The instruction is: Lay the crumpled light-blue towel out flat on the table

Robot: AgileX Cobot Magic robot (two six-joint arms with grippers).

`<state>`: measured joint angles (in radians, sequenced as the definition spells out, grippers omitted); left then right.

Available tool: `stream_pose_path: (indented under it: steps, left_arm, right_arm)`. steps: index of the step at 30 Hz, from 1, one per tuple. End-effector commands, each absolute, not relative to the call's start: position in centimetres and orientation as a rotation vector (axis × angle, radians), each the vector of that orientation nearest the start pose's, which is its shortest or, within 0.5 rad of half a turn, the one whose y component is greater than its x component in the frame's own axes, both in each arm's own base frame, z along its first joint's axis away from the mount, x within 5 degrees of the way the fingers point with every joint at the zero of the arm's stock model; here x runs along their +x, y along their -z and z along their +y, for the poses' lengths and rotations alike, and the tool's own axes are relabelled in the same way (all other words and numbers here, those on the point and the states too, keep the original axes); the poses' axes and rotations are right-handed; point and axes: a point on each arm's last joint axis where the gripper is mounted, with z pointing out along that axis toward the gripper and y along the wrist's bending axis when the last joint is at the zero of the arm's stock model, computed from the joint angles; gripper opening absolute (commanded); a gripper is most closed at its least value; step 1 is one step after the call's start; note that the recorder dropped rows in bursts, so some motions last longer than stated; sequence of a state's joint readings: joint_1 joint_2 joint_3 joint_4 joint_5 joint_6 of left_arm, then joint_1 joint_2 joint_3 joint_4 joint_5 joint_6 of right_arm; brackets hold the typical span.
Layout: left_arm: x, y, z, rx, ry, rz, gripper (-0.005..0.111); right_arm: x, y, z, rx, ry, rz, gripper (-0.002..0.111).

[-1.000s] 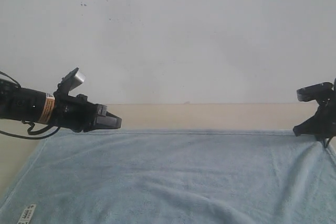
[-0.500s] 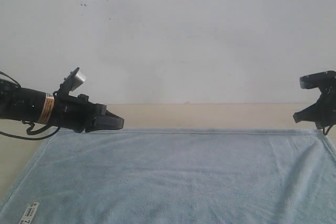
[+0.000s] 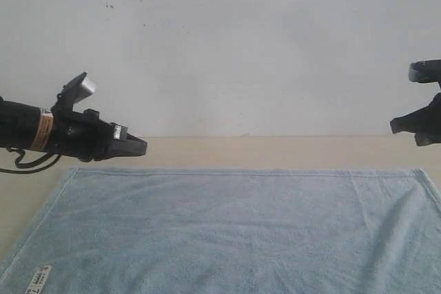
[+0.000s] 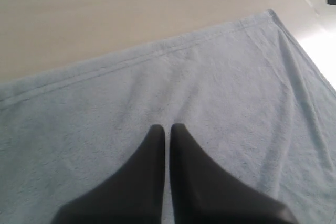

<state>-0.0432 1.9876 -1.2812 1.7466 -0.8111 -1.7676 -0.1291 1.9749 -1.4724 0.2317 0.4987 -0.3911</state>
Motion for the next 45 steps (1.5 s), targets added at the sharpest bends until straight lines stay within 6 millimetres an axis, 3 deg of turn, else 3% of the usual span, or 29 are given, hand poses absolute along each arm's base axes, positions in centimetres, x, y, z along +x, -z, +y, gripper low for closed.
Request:
stream_pose_path:
  steps: [1, 11, 16, 21, 25, 28, 31, 34, 45]
  left_arm:
    - [39.5, -21.3, -6.4, 0.434, 0.815, 2.17, 0.004]
    - [34.1, -26.9, -5.3, 0.352, 0.822, 2.017, 0.004]
    - [30.0, -29.0, -4.9, 0.321, 0.766, 1.967, 0.004]
    - [23.4, -30.9, -4.0, 0.235, 0.584, 1.884, 0.004]
    - [18.7, -32.2, -3.4, 0.196, 0.481, 1.777, 0.004]
    - [16.2, -32.2, -3.3, 0.188, 0.445, 1.722, 0.004]
    - [14.4, -31.0, -3.6, 0.192, 0.482, 1.717, 0.004]
    - [13.6, -30.4, -3.9, 0.184, 0.54, 1.722, 0.004]
    - [13.3, -30.5, -4.2, 0.22, 0.56, 1.719, 0.004]
  right_arm:
    - [39.7, -21.8, -4.3, -0.04, 0.006, 2.391, 0.0]
    - [28.2, -21.7, -3.6, 0.094, 0.079, 2.249, 0.0]
    - [24.2, -24.5, -2.1, 0.152, 0.012, 2.111, 0.0]
    - [19.1, -29.7, 3.0, -0.127, -0.155, 1.951, 0.0]
    - [15.3, -31.9, 4.8, -0.262, -0.27, 1.836, 0.0]
    - [13.0, -31.1, 5.1, -0.316, -0.316, 1.804, 0.0]
    - [10.3, -28.5, 4.5, -0.298, -0.373, 1.799, 0.0]
    - [8.8, -26.9, 3.9, -0.23, -0.428, 1.79, 0.0]
    - [8.3, -27.3, 3.7, -0.156, -0.485, 1.743, 0.0]
